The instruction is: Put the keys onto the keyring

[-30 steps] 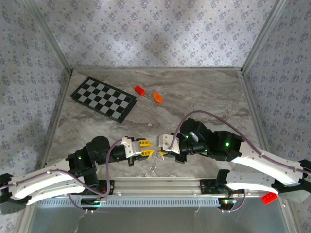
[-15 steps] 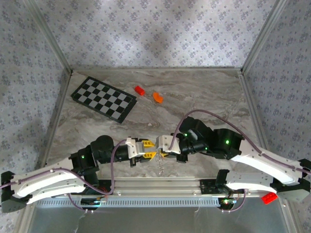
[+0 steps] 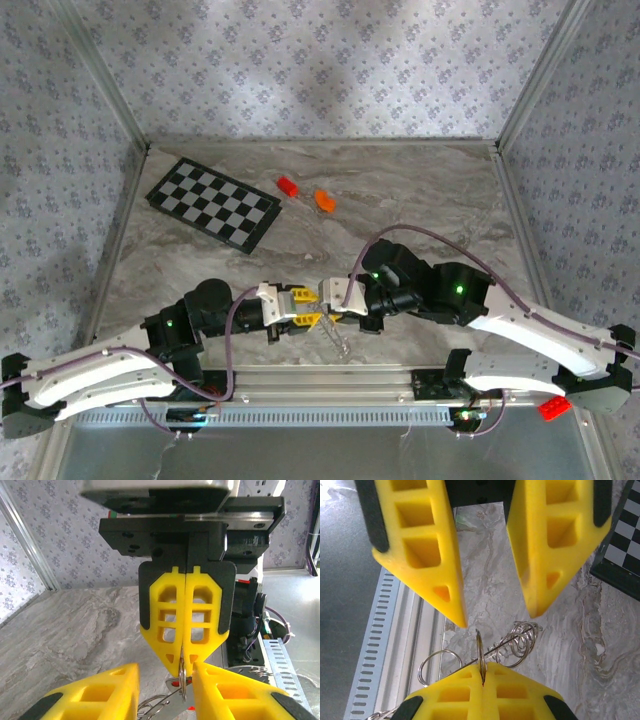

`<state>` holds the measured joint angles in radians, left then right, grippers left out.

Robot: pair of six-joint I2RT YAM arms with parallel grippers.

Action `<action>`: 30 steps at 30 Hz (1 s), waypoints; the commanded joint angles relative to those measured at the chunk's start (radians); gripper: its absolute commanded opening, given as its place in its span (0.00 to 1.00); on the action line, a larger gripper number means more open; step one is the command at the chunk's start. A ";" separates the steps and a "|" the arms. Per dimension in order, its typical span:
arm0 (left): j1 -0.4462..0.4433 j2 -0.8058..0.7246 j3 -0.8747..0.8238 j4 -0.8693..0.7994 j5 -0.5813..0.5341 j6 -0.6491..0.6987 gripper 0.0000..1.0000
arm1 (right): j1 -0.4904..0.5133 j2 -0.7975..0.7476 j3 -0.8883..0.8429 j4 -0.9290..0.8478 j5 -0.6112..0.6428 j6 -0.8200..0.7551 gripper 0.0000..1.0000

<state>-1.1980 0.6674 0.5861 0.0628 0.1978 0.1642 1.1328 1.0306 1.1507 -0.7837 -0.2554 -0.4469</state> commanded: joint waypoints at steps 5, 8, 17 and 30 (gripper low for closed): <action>0.000 0.009 0.004 0.042 0.038 -0.018 0.34 | -0.013 -0.011 0.034 0.003 0.009 -0.014 0.00; 0.001 0.032 0.008 0.039 0.038 -0.017 0.34 | -0.015 -0.010 0.033 0.009 0.009 -0.018 0.00; 0.000 0.061 0.017 0.035 0.054 -0.007 0.32 | -0.015 -0.009 0.033 0.006 0.004 -0.022 0.00; 0.001 0.070 0.012 0.028 0.013 0.004 0.24 | -0.015 -0.010 0.033 0.013 -0.002 -0.022 0.00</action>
<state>-1.1980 0.7296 0.5861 0.0715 0.2188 0.1604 1.1233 1.0306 1.1507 -0.7830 -0.2501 -0.4580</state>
